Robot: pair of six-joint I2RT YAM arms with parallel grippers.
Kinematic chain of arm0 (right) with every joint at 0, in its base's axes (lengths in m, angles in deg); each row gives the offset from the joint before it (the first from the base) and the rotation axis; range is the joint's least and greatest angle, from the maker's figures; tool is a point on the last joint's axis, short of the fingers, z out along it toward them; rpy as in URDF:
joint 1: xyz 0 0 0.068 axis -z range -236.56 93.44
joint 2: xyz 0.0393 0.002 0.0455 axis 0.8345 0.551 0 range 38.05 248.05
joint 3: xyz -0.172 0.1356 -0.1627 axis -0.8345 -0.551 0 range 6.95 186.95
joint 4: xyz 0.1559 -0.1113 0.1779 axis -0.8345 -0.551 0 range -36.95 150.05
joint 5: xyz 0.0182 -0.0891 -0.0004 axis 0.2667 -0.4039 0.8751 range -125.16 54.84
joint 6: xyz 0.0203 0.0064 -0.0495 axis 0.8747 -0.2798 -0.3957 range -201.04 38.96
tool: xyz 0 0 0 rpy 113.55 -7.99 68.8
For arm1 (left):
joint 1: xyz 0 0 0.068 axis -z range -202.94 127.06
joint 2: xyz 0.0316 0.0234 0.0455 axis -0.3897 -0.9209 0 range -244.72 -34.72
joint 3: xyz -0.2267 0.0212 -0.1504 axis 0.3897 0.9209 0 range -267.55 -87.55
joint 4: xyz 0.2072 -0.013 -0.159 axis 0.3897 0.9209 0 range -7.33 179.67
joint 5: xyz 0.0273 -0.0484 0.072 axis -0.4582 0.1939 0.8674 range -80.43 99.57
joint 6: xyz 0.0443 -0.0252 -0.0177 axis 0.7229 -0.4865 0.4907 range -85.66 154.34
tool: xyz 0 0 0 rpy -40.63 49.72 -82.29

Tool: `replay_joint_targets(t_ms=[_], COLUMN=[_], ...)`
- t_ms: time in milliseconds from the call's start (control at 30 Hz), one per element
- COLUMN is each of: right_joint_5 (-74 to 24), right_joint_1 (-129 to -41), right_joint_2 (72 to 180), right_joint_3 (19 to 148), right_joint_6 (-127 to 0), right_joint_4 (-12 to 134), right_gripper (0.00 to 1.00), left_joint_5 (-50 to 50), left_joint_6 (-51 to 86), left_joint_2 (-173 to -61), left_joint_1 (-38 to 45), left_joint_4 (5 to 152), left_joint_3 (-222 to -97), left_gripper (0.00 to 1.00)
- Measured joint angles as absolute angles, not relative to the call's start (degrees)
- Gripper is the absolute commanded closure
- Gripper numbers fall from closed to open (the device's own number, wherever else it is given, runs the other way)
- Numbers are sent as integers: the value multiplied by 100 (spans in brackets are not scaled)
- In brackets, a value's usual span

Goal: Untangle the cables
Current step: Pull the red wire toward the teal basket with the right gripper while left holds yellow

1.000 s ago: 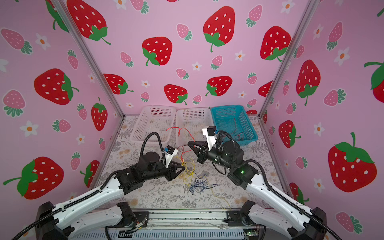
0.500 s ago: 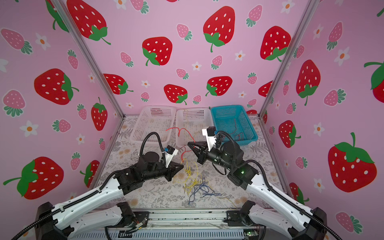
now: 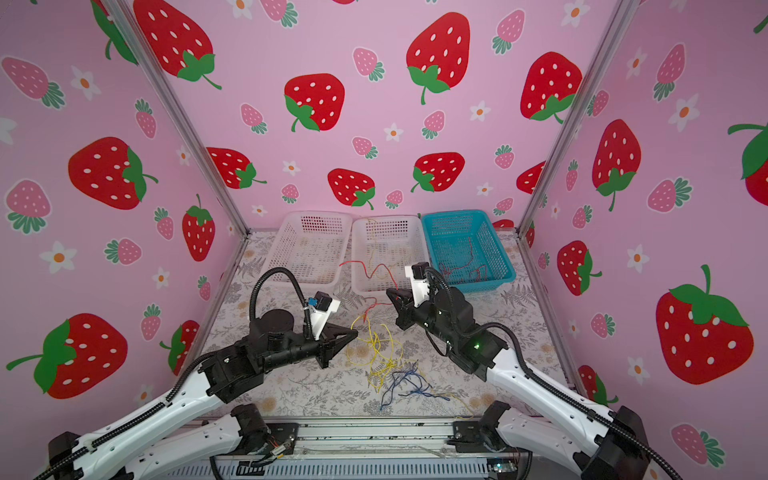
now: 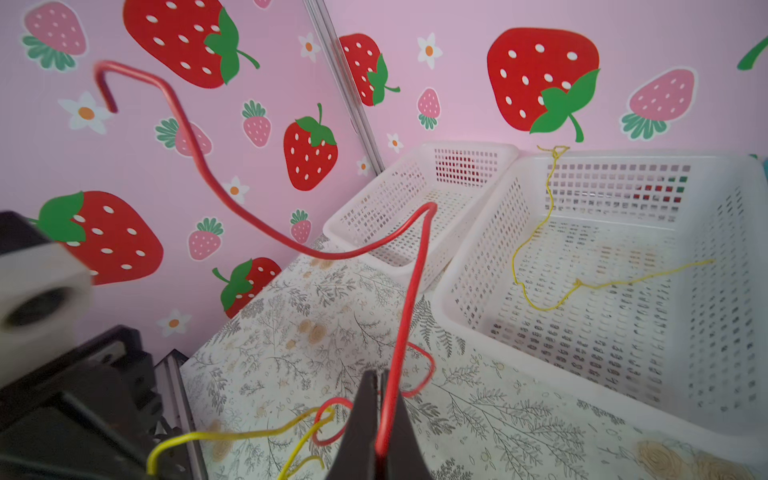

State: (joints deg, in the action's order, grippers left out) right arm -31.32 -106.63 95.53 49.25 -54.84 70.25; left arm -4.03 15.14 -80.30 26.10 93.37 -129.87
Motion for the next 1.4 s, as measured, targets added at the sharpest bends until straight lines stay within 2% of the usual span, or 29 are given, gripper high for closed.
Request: replay_joint_targets(t_ms=[233,467,633,800,967,1200,1400], right_joint_5=[-3412,-3608,-2909,-1801,-1117,-660,-854], right_joint_1=[-10416,-9893,-9839,-9839,-9839,-9839,-9841], right_joint_2=[9684,9531,9271,9229,9205,8875,8455], right_joint_3=[4702,4497,4381,4374,4359,4304,4296], right_joint_6=[-5532,-5406,-5408,-5386,-5274,-5172,-5244], right_joint_4=[7108,7112,7468,7967,8257,8306,8041], right_gripper=[100,100,100,100,100,100,100], left_joint_5=[-358,300,554,670,875,1332,1658], left_joint_6=[1671,2104,2261,2394,2556,2803,2923], left_joint_2=[-7759,-7750,-7884,-8432,-8869,-9186,-9210], left_joint_1=[2616,2621,2621,2621,2621,2619,2564], left_joint_4=[9479,10297,10614,10863,11062,11221,11357], left_joint_3=[-13022,-13540,-13656,-13897,-14244,-14509,-14509], left_gripper=[100,100,100,100,100,100,100])
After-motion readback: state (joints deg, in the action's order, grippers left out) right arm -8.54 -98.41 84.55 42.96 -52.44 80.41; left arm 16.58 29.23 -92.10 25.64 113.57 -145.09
